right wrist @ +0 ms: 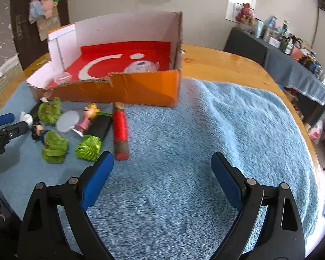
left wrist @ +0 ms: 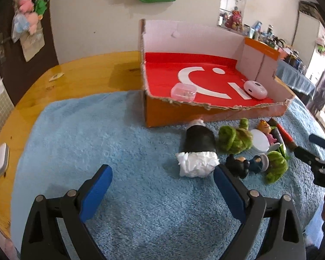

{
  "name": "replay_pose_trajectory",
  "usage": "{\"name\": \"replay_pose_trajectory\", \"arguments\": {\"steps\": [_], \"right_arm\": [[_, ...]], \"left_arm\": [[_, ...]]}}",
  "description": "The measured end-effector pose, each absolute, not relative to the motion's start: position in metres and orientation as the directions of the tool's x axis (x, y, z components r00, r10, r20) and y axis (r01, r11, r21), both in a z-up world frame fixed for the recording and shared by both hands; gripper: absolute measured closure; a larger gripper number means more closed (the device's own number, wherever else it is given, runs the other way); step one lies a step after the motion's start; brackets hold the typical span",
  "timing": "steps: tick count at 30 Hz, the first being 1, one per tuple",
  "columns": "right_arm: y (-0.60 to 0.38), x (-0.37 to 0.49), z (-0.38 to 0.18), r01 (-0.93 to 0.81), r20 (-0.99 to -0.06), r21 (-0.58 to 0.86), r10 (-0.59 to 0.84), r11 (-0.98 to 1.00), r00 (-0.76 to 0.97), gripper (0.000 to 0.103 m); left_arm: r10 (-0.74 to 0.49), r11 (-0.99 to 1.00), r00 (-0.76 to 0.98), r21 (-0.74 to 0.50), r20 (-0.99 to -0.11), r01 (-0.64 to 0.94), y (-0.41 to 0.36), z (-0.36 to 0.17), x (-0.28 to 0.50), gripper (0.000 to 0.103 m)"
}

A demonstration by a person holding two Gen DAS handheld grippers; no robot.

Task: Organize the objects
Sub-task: 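Grasp the penguin plush with the left tool while the right tool grasps the red brush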

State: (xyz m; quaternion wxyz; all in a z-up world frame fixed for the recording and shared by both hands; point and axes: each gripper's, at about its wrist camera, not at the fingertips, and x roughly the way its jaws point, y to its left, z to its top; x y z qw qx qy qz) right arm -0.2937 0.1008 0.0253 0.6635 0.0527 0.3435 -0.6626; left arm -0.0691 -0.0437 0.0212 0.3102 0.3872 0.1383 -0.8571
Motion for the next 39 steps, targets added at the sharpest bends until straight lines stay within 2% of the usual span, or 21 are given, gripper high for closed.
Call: {"name": "replay_pose_trajectory", "arguments": {"steps": [5,11,15,18,21,23,25,27,28,29,30,39], "right_arm": [[0.093,-0.282,0.026,0.893,-0.526,-0.425,-0.844,0.148,-0.110,0.011],[0.084,-0.280,0.027,0.883,-0.530,-0.442,-0.840,0.158,-0.115,0.013],[0.076,-0.281,0.027,0.883,-0.556,-0.431,-0.825,0.184,-0.099,0.034],[0.072,-0.280,0.027,0.884,-0.569,-0.421,-0.818,0.205,-0.082,0.041],[0.070,-0.277,0.025,0.880,-0.580,-0.416,-0.813,0.229,-0.062,0.053],[0.070,-0.274,0.024,0.876,-0.587,-0.416,-0.808,0.246,-0.052,0.059],[0.070,-0.273,0.022,0.875,-0.596,-0.403,-0.802,0.267,-0.030,0.071],[0.070,-0.271,0.022,0.877,-0.599,-0.393,-0.801,0.275,-0.018,0.077],[0.071,-0.270,0.022,0.877,-0.602,-0.387,-0.799,0.286,-0.005,0.087],[0.072,-0.269,0.021,0.876,-0.604,-0.380,-0.797,0.297,0.008,0.090],[0.073,-0.268,0.021,0.874,-0.604,-0.382,-0.797,0.300,0.010,0.090],[0.081,-0.265,0.024,0.876,-0.572,-0.380,-0.820,0.298,0.031,0.090]], "left_arm": [[-0.420,-0.794,-0.515,0.027,-0.747,0.608,-0.040,0.025,-0.080,0.009],[-0.403,-0.806,-0.504,0.035,-0.763,0.591,-0.045,0.025,-0.092,0.017],[-0.372,-0.818,-0.507,0.017,-0.777,0.575,-0.050,0.024,-0.100,0.025],[-0.351,-0.826,-0.513,0.000,-0.784,0.564,-0.052,0.023,-0.104,0.028],[-0.325,-0.833,-0.515,-0.017,-0.793,0.552,-0.052,0.021,-0.108,0.036],[-0.327,-0.835,-0.516,-0.014,-0.792,0.550,-0.051,0.020,-0.108,0.037],[-0.316,-0.839,-0.525,-0.026,-0.790,0.544,-0.051,0.020,-0.107,0.047],[-0.316,-0.838,-0.529,-0.029,-0.787,0.544,-0.050,0.020,-0.106,0.051],[-0.310,-0.841,-0.536,-0.037,-0.785,0.540,-0.049,0.020,-0.106,0.059],[-0.303,-0.843,-0.544,-0.045,-0.783,0.536,-0.048,0.021,-0.105,0.063],[-0.300,-0.843,-0.545,-0.050,-0.783,0.535,-0.047,0.021,-0.104,0.066],[-0.296,-0.841,-0.573,-0.076,-0.764,0.536,-0.044,0.027,-0.099,0.066]]}}
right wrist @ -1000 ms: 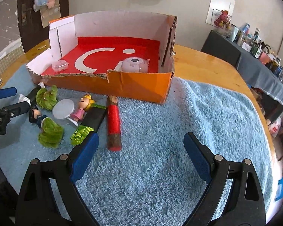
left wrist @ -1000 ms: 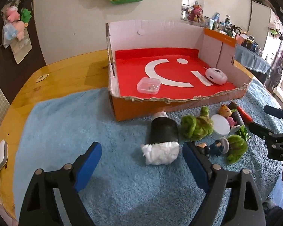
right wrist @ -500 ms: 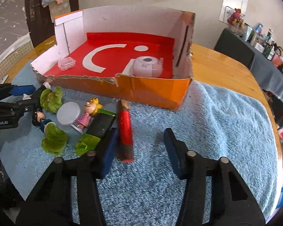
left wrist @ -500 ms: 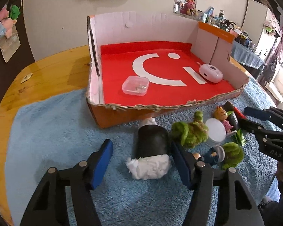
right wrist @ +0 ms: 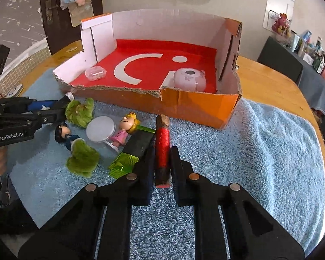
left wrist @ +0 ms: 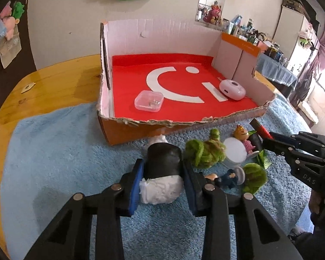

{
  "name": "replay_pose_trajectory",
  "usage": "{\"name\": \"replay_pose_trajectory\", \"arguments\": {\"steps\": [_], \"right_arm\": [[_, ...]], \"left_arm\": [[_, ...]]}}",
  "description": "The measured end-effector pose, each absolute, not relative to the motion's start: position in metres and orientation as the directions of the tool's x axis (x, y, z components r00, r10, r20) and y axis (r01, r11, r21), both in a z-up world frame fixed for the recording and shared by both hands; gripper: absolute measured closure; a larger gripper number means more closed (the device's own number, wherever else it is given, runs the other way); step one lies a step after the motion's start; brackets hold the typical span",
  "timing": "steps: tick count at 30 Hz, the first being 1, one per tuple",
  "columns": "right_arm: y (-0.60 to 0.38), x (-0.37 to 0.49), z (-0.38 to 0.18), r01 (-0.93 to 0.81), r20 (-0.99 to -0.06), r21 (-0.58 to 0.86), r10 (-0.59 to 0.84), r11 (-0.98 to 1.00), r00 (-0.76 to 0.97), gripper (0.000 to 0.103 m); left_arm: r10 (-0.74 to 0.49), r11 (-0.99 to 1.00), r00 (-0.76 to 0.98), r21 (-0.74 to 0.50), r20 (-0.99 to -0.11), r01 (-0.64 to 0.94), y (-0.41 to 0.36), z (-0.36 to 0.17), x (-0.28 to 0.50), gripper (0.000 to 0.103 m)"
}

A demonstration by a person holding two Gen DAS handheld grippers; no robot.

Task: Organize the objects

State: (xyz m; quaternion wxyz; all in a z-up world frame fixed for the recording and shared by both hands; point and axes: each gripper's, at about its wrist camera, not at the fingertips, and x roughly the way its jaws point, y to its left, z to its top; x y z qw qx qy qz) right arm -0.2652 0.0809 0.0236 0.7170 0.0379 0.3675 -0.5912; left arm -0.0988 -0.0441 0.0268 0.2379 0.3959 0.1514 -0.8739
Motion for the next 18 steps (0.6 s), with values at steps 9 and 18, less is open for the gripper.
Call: {"name": "replay_pose_trajectory", "arguments": {"steps": [9,18], "right_arm": [[0.095,-0.261,0.033,0.879,-0.552,-0.354,-0.830,0.318,0.078,0.090],[0.119,-0.247,0.055,0.869,-0.501,-0.334,-0.850,0.365,0.164,0.090]], "left_arm": [[-0.300,-0.849,-0.630,-0.101,-0.717,0.519,-0.031,0.046,-0.085,0.066],[-0.330,-0.854,-0.681,-0.102,-0.653,0.511,-0.027,0.074,-0.074,0.066]]}}
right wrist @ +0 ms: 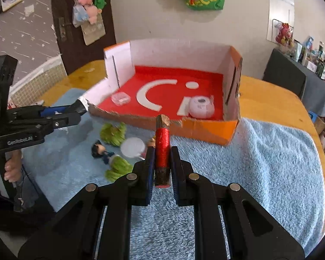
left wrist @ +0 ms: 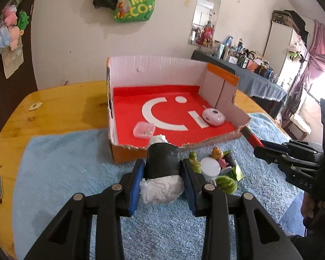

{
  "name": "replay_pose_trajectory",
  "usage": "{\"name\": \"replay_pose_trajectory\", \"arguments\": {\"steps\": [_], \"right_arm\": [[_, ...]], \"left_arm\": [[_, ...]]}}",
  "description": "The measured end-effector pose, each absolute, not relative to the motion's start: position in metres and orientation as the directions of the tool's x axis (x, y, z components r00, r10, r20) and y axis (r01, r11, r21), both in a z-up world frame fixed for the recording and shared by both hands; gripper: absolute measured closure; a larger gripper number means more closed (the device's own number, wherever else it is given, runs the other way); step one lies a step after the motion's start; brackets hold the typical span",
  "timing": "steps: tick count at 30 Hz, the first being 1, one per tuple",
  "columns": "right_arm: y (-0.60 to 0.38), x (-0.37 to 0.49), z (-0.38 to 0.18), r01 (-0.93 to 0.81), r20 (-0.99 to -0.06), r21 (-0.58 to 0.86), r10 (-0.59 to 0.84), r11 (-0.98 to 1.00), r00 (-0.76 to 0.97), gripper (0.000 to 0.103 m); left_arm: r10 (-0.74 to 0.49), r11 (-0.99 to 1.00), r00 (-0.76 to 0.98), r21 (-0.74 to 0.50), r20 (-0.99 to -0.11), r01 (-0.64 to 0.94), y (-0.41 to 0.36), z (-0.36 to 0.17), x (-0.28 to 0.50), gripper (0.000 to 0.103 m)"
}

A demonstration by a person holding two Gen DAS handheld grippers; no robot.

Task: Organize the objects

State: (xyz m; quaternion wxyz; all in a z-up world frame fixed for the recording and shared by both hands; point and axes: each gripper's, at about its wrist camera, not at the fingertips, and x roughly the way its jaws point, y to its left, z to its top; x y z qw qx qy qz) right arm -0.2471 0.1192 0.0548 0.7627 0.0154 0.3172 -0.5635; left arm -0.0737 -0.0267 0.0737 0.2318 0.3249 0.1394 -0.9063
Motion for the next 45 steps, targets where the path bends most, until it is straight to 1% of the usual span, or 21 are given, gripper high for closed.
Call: {"name": "replay_pose_trajectory", "arguments": {"steps": [10,20,24,28,30,38,41,42,45], "right_arm": [[0.116,-0.245,0.058,0.874,-0.497,-0.322,-0.851,0.364,0.171,0.090],[0.107,-0.236,0.090,0.870,-0.447,-0.334,-0.873,0.364,0.194,0.090],[0.094,-0.229,0.104,0.860,-0.448,-0.346,-0.871,0.376,0.200,0.090],[0.071,-0.222,0.112,0.846,-0.487,-0.351,-0.850,0.401,0.201,0.090],[0.056,-0.218,0.112,0.837,-0.524,-0.352,-0.830,0.418,0.194,0.090],[0.007,-0.214,0.095,0.817,-0.640,-0.368,-0.759,0.443,0.123,0.090],[-0.006,-0.215,0.085,0.812,-0.670,-0.377,-0.737,0.446,0.093,0.090],[-0.009,-0.215,0.081,0.809,-0.673,-0.381,-0.734,0.447,0.088,0.090],[-0.017,-0.214,0.073,0.802,-0.697,-0.387,-0.713,0.455,0.068,0.090]], "left_arm": [[-0.332,-0.858,-0.698,-0.104,-0.634,0.503,-0.027,0.083,-0.074,0.066],[-0.348,-0.878,-0.733,-0.072,-0.585,0.474,-0.024,0.116,-0.090,0.066],[-0.338,-0.888,-0.740,-0.063,-0.581,0.455,-0.028,0.125,-0.105,0.066],[-0.310,-0.898,-0.727,-0.063,-0.612,0.436,-0.038,0.125,-0.127,0.066],[-0.288,-0.905,-0.714,-0.061,-0.638,0.420,-0.044,0.120,-0.141,0.066],[-0.227,-0.920,-0.622,-0.045,-0.749,0.390,-0.063,0.088,-0.181,0.066],[-0.215,-0.924,-0.587,-0.033,-0.781,0.382,-0.067,0.073,-0.189,0.066],[-0.246,-0.900,-0.572,-0.035,-0.782,0.435,-0.066,0.069,-0.190,0.066],[-0.249,-0.902,-0.549,-0.015,-0.798,0.432,-0.067,0.058,-0.194,0.066]]}}
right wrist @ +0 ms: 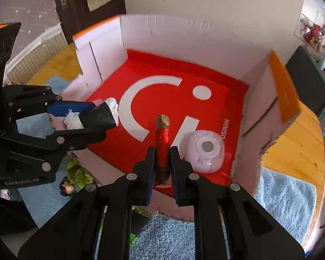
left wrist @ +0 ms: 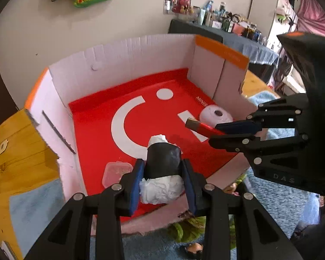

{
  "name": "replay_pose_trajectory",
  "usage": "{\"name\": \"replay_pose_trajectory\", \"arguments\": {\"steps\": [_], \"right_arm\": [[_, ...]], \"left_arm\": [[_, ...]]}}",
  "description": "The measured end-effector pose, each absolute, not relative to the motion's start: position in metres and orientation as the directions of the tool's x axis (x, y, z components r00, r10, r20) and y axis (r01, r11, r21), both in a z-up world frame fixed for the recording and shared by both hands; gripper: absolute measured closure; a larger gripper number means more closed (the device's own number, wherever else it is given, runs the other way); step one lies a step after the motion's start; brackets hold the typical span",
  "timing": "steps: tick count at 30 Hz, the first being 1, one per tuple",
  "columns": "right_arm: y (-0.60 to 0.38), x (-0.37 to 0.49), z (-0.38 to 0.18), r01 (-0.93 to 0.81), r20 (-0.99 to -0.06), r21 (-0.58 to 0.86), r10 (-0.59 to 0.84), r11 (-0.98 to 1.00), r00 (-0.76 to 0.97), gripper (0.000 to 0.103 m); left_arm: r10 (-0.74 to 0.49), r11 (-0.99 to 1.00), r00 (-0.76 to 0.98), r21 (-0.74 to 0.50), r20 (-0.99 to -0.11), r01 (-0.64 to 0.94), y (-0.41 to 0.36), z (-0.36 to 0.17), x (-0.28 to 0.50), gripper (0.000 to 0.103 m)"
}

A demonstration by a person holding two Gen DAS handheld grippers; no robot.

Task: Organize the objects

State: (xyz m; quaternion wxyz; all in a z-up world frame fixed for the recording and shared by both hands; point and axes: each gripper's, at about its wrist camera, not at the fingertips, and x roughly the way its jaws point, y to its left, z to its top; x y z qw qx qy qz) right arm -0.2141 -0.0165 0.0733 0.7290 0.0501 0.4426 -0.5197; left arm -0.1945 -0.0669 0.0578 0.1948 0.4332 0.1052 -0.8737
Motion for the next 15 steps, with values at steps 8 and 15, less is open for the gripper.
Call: {"name": "replay_pose_trajectory", "arguments": {"steps": [8,15], "right_arm": [[-0.025,-0.212,0.063,0.793,-0.731,-0.394,-0.682,0.464,0.036,0.090],[-0.030,-0.206,0.061,0.787,-0.753,-0.386,-0.657,0.481,0.032,0.090]], "left_arm": [[-0.232,-0.902,-0.523,-0.020,-0.820,0.431,-0.072,0.043,-0.202,0.066],[-0.218,-0.905,-0.515,-0.026,-0.829,0.425,-0.073,0.036,-0.206,0.066]]}}
